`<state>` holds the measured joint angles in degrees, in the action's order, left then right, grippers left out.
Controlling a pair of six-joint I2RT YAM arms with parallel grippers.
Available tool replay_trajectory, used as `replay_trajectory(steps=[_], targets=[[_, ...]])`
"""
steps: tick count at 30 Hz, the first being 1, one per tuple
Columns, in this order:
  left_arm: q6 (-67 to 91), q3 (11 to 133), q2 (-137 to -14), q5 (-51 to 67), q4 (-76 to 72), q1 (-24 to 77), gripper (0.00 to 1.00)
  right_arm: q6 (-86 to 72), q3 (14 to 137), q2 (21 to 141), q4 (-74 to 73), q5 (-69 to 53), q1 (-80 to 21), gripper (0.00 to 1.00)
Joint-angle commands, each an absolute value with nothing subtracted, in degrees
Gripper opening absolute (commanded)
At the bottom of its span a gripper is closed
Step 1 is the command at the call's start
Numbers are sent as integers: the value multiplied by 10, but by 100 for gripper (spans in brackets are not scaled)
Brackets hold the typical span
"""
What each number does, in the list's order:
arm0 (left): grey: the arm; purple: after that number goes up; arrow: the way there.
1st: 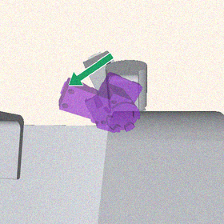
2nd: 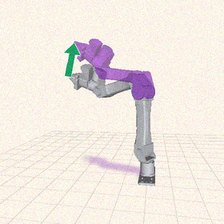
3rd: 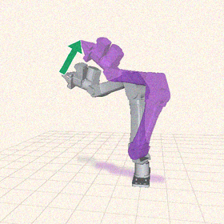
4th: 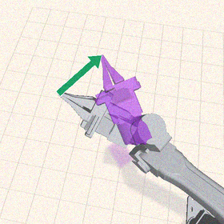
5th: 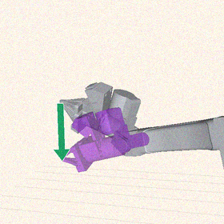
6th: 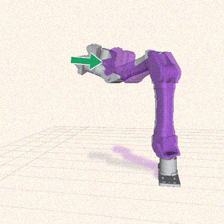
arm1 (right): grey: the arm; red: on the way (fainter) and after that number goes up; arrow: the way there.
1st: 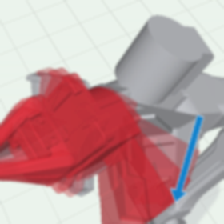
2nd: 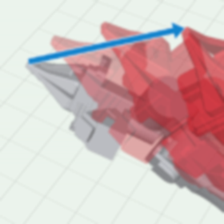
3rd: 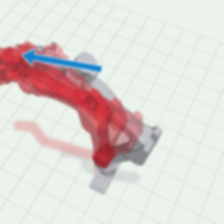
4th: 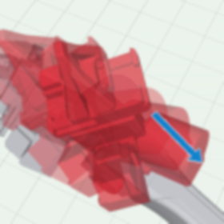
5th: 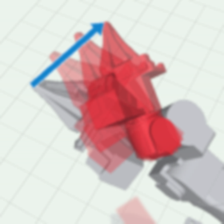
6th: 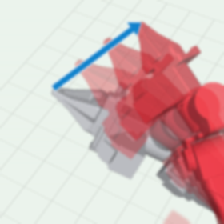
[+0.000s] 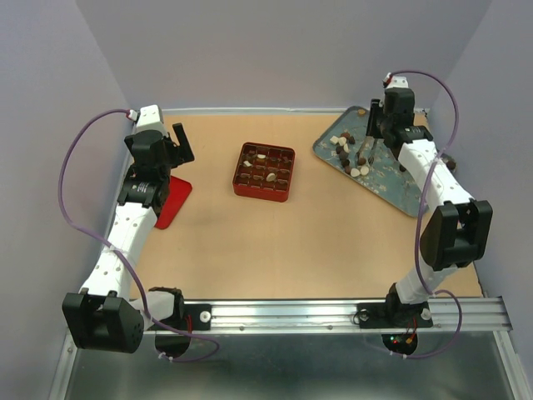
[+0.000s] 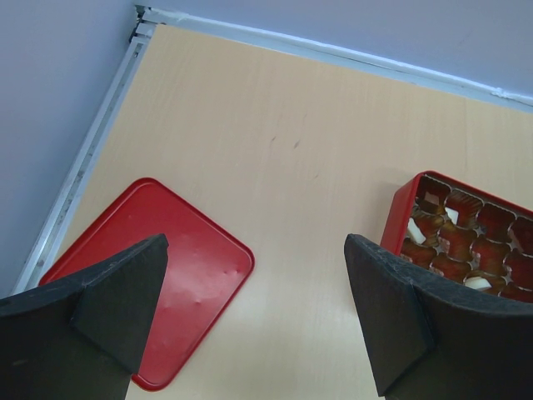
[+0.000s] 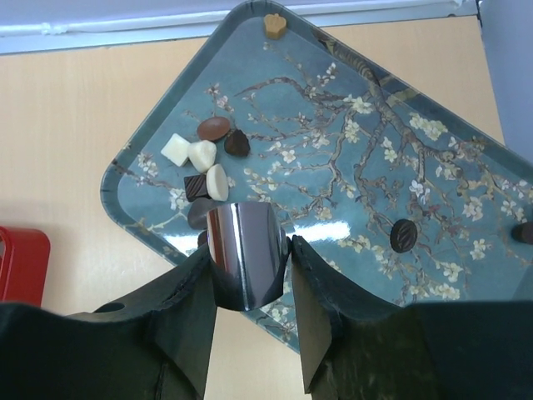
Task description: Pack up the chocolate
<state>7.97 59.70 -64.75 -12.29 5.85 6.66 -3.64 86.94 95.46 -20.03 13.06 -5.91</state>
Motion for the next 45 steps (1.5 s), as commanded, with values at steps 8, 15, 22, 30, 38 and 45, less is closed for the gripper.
replay_trajectory(steps=[8, 15, 22, 30, 38, 45], targets=[[72, 600, -643, -132, 37, 64, 99, -31, 897, 976, -154, 119, -52, 40], [71, 601, -644, -132, 37, 63, 99, -28, 901, 962, -153, 118, -52, 29], [72, 601, -643, -132, 37, 62, 99, -23, 901, 933, -154, 109, -52, 29], [73, 601, -642, -129, 37, 62, 99, -27, 897, 903, -155, 91, -52, 29], [73, 601, -642, -127, 37, 62, 99, -34, 900, 868, -162, 69, -53, 29], [75, 599, -637, -127, 37, 62, 99, -22, 896, 887, -163, 96, -54, 29]])
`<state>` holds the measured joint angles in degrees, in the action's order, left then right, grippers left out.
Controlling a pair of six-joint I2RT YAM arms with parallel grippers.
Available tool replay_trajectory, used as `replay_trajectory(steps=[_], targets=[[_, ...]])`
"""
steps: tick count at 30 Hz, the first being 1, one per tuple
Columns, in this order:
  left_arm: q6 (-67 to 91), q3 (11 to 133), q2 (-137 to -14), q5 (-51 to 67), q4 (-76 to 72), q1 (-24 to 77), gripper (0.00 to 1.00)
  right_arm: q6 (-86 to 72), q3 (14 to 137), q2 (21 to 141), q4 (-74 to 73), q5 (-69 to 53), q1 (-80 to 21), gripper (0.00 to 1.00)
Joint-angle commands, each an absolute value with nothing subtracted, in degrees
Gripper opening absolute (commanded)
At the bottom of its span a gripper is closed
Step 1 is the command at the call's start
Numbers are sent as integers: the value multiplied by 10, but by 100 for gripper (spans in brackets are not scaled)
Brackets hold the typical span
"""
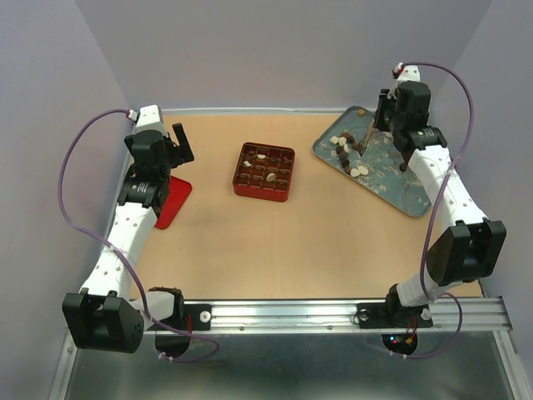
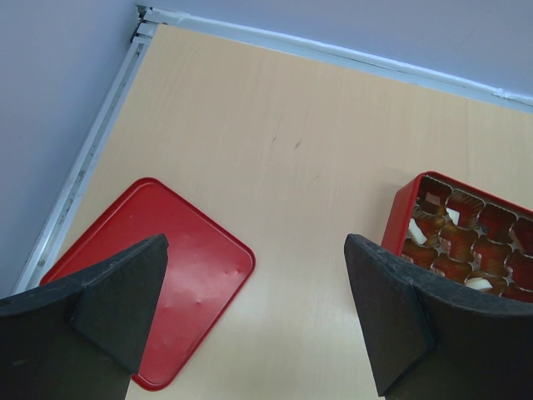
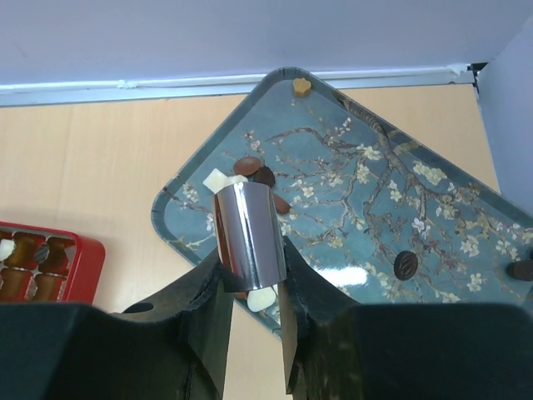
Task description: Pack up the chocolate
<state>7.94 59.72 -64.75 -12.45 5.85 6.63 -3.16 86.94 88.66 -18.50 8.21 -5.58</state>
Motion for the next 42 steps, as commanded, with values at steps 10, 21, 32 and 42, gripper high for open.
replay_trajectory(steps=[10, 21, 32, 42], targets=[[74, 598, -635, -132, 37, 62, 99, -15, 947, 960, -157, 118, -53, 33], [71, 599, -642, -134, 37, 60, 99, -5, 993, 1012, -138, 101, -53, 37], [72, 599, -645, -131, 37, 55, 99, -5, 1013, 1048, -133, 98, -50, 43], [72, 599, -648, -131, 37, 53, 99, 19, 1041, 1081, -127, 88, -46, 44]])
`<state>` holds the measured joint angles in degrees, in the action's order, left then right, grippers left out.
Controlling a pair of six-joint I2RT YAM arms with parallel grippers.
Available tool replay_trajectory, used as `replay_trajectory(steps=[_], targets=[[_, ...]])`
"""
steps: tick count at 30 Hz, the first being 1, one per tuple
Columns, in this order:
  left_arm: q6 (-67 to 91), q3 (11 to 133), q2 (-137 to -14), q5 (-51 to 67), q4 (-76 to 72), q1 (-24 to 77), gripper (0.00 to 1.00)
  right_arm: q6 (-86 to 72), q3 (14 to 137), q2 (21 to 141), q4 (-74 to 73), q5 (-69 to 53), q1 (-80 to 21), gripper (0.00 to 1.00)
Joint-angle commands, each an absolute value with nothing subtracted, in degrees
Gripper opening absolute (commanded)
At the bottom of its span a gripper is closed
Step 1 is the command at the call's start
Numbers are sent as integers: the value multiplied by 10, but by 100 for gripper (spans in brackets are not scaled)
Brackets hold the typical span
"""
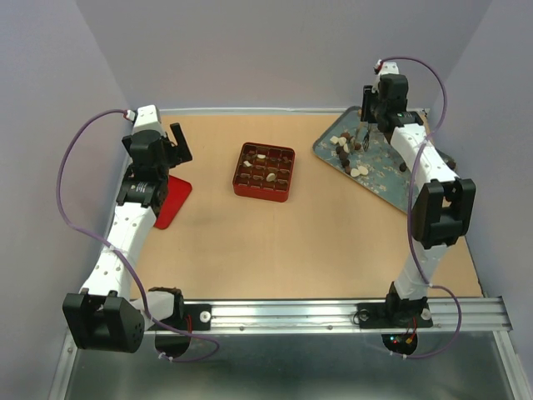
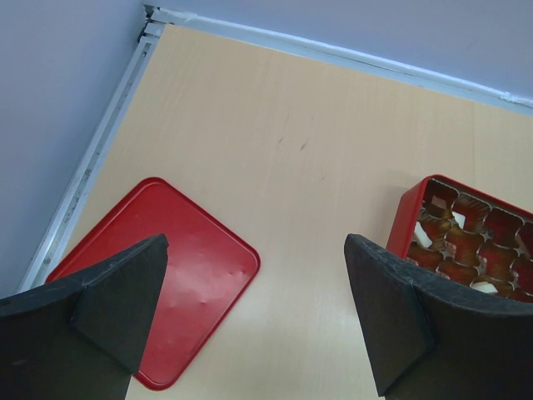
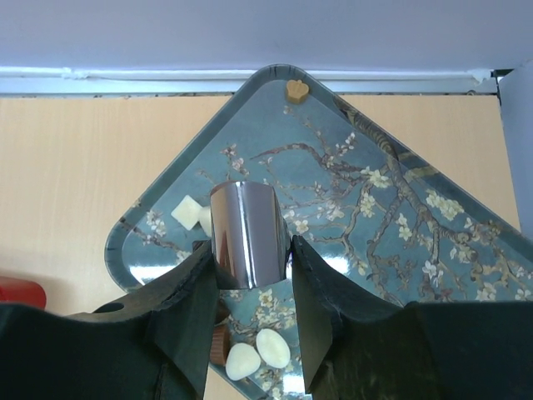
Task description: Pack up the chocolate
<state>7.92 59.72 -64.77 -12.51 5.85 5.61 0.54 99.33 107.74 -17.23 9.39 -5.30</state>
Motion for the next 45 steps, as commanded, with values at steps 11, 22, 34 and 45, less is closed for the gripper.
replay_trajectory(steps=[11, 22, 34, 45], targets=[[72, 601, -650, -126, 37, 47, 99, 25, 1034, 1094, -119, 74, -40, 40], [76, 605, -650, -113, 37, 41, 99, 34, 1007, 1060, -111, 69, -40, 25], [76, 603, -648, -104, 34, 40, 99, 27, 934, 958, -117, 52, -40, 21], [79, 600, -644, -100, 33, 40, 99, -21, 897, 877, -146, 18, -109, 21]])
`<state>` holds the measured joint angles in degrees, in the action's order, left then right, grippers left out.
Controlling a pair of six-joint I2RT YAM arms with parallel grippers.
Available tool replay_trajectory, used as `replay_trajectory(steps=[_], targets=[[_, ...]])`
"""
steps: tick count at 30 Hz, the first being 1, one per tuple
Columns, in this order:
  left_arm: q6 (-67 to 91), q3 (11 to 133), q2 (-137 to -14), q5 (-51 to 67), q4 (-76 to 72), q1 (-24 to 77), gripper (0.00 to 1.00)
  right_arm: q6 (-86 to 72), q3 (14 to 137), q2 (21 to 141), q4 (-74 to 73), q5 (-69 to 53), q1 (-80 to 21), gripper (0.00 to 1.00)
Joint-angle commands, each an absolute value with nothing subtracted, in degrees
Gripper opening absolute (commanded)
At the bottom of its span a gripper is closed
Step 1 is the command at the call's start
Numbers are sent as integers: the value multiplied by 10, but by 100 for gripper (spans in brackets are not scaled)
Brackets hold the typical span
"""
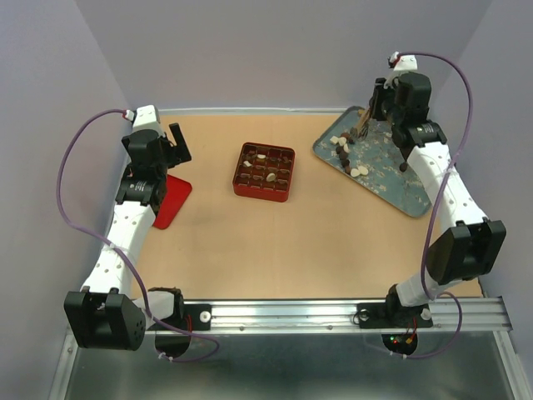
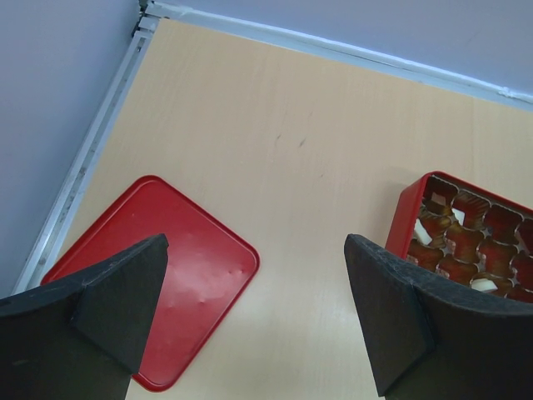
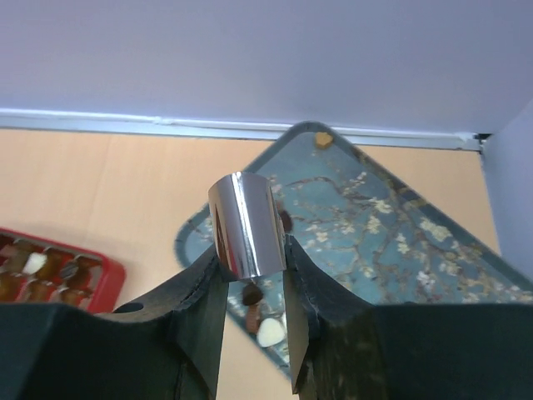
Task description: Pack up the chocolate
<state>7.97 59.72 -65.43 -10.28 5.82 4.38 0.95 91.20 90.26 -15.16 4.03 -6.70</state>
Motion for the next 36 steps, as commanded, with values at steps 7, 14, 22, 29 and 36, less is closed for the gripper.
replay_trajectory(steps=[7, 14, 22, 29, 36], targets=[[80, 599, -647, -98, 31, 40, 99, -59, 887, 858, -155, -39, -211, 21], [82, 599, -645, -100, 32, 40, 99, -68, 889, 874, -158, -44, -286, 21], [79, 598, -645, -102, 32, 40, 99, -63, 899, 896, -168, -37, -303, 21], [77, 598, -645, -103, 32, 40, 99, -57, 905, 914, -169, -34, -303, 22], [77, 599, -647, -103, 33, 40, 99, -56, 914, 928, -171, -36, -303, 22]])
